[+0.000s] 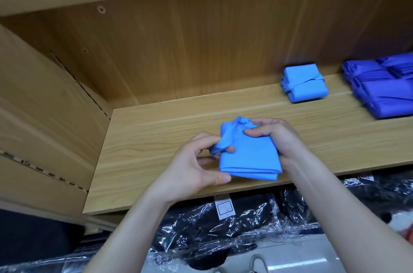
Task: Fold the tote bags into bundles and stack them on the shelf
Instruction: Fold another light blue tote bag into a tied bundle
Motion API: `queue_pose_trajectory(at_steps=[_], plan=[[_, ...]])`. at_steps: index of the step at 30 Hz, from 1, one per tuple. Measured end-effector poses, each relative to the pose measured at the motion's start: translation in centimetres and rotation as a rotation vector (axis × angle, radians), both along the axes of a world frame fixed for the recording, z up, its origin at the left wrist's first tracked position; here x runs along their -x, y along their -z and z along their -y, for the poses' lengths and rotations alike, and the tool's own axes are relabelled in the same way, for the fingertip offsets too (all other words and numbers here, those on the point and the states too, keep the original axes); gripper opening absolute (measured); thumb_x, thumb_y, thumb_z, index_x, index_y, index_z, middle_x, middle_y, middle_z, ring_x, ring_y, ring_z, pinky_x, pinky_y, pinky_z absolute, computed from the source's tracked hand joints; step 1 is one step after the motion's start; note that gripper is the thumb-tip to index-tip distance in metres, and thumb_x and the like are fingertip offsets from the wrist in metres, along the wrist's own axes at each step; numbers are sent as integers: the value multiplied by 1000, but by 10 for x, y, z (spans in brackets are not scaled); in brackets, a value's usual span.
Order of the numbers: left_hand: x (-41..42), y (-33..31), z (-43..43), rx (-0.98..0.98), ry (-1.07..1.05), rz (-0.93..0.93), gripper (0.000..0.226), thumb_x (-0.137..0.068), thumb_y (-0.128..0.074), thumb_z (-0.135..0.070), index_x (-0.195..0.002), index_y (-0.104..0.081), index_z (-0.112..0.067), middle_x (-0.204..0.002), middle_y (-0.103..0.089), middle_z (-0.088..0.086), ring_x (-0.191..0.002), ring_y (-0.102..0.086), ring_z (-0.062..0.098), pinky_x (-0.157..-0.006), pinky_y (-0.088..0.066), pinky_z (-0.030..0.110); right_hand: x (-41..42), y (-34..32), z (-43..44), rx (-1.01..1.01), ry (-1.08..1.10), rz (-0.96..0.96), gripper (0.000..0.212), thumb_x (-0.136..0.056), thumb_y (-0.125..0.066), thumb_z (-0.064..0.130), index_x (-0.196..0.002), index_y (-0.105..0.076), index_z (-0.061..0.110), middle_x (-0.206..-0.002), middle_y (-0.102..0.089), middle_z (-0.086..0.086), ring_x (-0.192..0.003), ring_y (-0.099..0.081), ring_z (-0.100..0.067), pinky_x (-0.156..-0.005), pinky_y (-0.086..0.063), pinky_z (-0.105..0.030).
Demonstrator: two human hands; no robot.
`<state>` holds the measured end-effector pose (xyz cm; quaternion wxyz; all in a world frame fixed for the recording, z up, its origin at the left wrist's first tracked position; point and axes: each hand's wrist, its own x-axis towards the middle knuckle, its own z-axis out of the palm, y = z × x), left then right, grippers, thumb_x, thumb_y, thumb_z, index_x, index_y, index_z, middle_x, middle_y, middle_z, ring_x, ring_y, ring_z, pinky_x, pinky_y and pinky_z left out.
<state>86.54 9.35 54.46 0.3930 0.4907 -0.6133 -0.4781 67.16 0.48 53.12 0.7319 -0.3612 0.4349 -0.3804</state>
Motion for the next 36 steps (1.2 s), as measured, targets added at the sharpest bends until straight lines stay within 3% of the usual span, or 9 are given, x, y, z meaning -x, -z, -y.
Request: queue_pose_trajectory(at_steps=[3, 8, 13, 17, 24, 27, 30, 33, 36], plan=[[6, 7, -1, 137, -112, 126, 35, -57, -84, -30, -82, -61, -37, -91, -52, -17, -95, -53, 12, -94, -49, 44, -3, 1, -2, -34, 91, 40, 59, -50, -74, -1, -109, -65, -5, -92, -72, -23, -72, -70, -31, -64, -57, -32], [6, 14, 6, 270, -269, 154, 27, -66, -81, -20, -83, -62, -30, -91, -56, -11, -93, -58, 11, -85, -52, 29, -12, -6, -6, -48, 197, 124, 27, -78, -64, -8, -102, -66, 3, -87, -74, -16, -71, -72, -26, -58, -58, -31], [1, 13, 12, 215, -360, 213, 39, -76, -72, 10, -80, -62, -27, -94, -54, -6, -87, -60, 11, -47, -54, 24, -19, 1, -14, 26, 35, 65, 38, -74, -75, 12, -109, -63, 21, -98, -73, -5, -85, -70, -22, -78, -56, -41], [5, 20, 18, 227, -436, 235, 37, -78, -73, 3, -81, -61, -31, -91, -53, -15, -82, -65, 21, -48, -54, 34, -30, 1, -11, 73, 195, 64, 35, -75, -74, -1, -105, -63, 14, -95, -72, -7, -84, -70, -22, -71, -59, -37], [42, 35, 21, 1, -697, -191, 33, -82, -67, 6, -77, -61, -26, -65, -57, -10, -46, -47, 3, -51, -39, 25, -50, 13, -4, 60, 583, 3, 28, -80, -65, -10, -89, -64, 17, -93, -70, -6, -84, -67, -24, -77, -57, -43], [50, 42, 16, 22, -670, -99, 27, -77, -70, 2, -75, -65, -24, -64, -62, -8, -52, -52, 5, -53, -41, 20, -56, 20, -5, 262, 628, -255, 31, -78, -68, -7, -88, -62, 22, -88, -67, 3, -82, -64, -18, -75, -54, -34], [48, 49, 15, 87, -598, 205, 7, -66, -67, -17, -68, -64, -22, -59, -58, -10, -64, -51, 13, -65, -40, 20, -58, 25, -8, 603, 578, -588, 31, -78, -67, 2, -100, -60, 22, -97, -64, 7, -92, -60, -15, -83, -47, -29], [41, 39, 22, -62, -512, 110, 11, -59, -62, -19, -64, -57, -11, -53, -42, -11, -57, -35, 12, -56, -28, 28, -59, 23, -10, 829, 468, -722, 31, -81, -66, 7, -108, -55, 17, -103, -59, 8, -91, -53, -11, -76, -38, -24], [32, 20, 34, -120, -426, 7, 20, -60, -59, -20, -69, -60, -3, -62, -49, -3, -61, -41, 10, -59, -31, 27, -57, 19, -10, 952, 317, -789, 31, -85, -62, 13, -113, -50, 14, -106, -50, 9, -90, -49, -12, -72, -36, -30]])
